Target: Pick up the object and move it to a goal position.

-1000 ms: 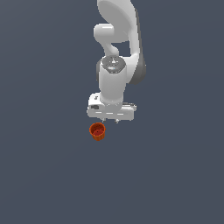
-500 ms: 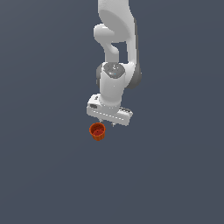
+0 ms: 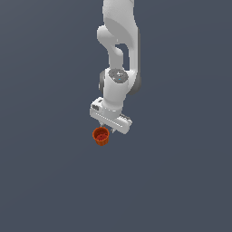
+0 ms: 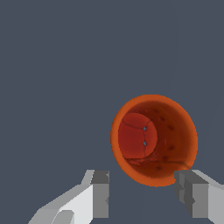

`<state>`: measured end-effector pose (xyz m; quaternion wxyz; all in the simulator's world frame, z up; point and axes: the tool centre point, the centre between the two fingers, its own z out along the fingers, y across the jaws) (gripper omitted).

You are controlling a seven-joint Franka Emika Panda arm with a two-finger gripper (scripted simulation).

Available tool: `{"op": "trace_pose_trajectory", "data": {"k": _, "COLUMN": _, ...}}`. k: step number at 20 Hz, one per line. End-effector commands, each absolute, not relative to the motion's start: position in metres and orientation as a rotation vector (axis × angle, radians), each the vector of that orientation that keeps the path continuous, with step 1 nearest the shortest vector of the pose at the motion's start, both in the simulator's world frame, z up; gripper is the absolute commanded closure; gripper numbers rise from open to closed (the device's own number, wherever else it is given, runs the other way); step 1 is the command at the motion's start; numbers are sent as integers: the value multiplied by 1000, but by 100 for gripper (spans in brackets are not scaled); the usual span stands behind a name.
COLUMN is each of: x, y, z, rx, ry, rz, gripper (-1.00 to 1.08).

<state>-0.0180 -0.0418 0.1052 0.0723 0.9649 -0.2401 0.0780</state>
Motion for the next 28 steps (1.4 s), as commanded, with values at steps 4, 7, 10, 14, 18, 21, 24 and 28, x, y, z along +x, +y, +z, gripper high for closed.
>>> {"op": "trace_pose_trajectory", "data": {"k": 4, "x": -24, "y": -52, "z": 96, "rx": 2829, "ry": -888, "rz": 319, "gripper": -20}}
{"op": "trace_pose_trajectory", "data": {"k": 7, "x": -27, "y": -57, "z": 93, "rx": 2790, "ry": -975, "rz": 368, "gripper": -20}}
{"op": "trace_pose_trajectory", "data": {"k": 10, "x": -31, "y": -63, "z": 90, "rx": 2751, "ry": -1059, "rz": 418, "gripper": -20}}
{"op": "trace_pose_trajectory", "data": {"k": 14, "x": -35, "y": -69, "z": 88, "rx": 2697, "ry": -1170, "rz": 487, "gripper": -20}}
{"op": "trace_pose_trajectory", "data": {"k": 18, "x": -39, "y": -75, "z": 88, "rx": 2646, "ry": -1272, "rz": 555, "gripper": -20}}
{"op": "trace_pose_trajectory", "data": {"k": 21, "x": -42, "y": -79, "z": 88, "rx": 2614, "ry": -1335, "rz": 598, "gripper": -20}}
{"op": "trace_pose_trajectory", "data": {"k": 24, "x": -44, "y": -82, "z": 89, "rx": 2588, "ry": -1385, "rz": 634, "gripper": -20}}
{"op": "trace_pose_trajectory", "data": {"k": 28, "x": -46, "y": -84, "z": 90, "rx": 2564, "ry": -1433, "rz": 668, "gripper": -20}}
